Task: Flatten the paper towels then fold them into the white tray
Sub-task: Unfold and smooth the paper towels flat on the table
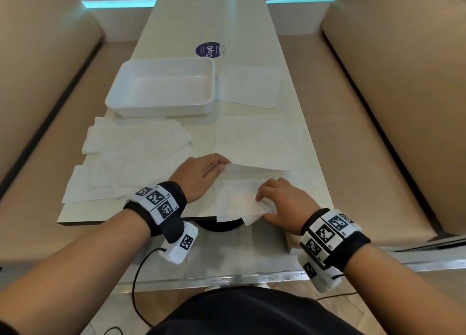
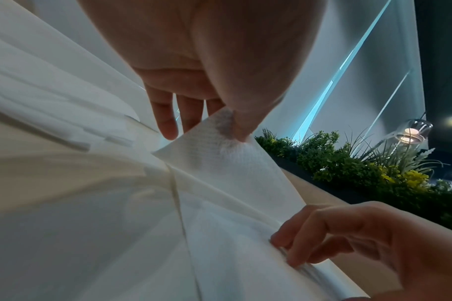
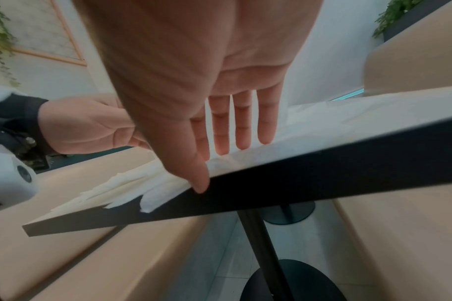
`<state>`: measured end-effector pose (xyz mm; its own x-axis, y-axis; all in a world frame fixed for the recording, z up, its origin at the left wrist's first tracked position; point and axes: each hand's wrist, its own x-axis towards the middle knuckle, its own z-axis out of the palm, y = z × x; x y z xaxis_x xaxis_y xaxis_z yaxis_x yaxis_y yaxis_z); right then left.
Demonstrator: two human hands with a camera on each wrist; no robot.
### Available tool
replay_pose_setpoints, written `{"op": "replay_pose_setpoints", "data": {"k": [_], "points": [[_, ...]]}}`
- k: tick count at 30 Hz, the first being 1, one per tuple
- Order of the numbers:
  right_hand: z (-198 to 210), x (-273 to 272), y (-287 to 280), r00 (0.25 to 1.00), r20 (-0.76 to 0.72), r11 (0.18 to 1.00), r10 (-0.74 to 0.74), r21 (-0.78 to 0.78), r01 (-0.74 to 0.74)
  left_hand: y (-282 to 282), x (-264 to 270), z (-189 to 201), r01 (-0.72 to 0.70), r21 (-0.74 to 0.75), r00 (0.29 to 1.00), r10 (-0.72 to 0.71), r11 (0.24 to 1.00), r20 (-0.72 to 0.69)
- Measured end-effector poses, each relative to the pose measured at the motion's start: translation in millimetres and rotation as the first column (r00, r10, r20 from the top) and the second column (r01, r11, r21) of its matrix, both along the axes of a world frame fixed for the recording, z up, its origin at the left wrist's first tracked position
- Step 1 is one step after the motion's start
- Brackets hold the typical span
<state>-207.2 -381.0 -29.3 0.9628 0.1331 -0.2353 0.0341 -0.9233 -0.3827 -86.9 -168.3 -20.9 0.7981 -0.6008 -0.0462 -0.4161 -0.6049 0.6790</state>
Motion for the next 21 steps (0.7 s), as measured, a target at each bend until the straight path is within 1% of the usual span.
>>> {"op": "replay_pose_setpoints", "data": {"k": [8,14,21], "points": [[9,5,-10,0.995,-0.100,0.998,-0.022,0.058,0.028,7,3,0,-0.018,-0.038,1.000,0.018,0.999,-0.012],[12,10,-17,0.982,-0.186,0.998,-0.029,0.049,0.039,6,6,-1,-0.009,-0.069,1.000,0.008,0.998,-0.014],[14,15,-21,0.979,-0.185,0.994,-0.083,0.052,0.094,5,8,6,0.008,-0.054,1.000,-0.008,0.998,-0.001]]}}
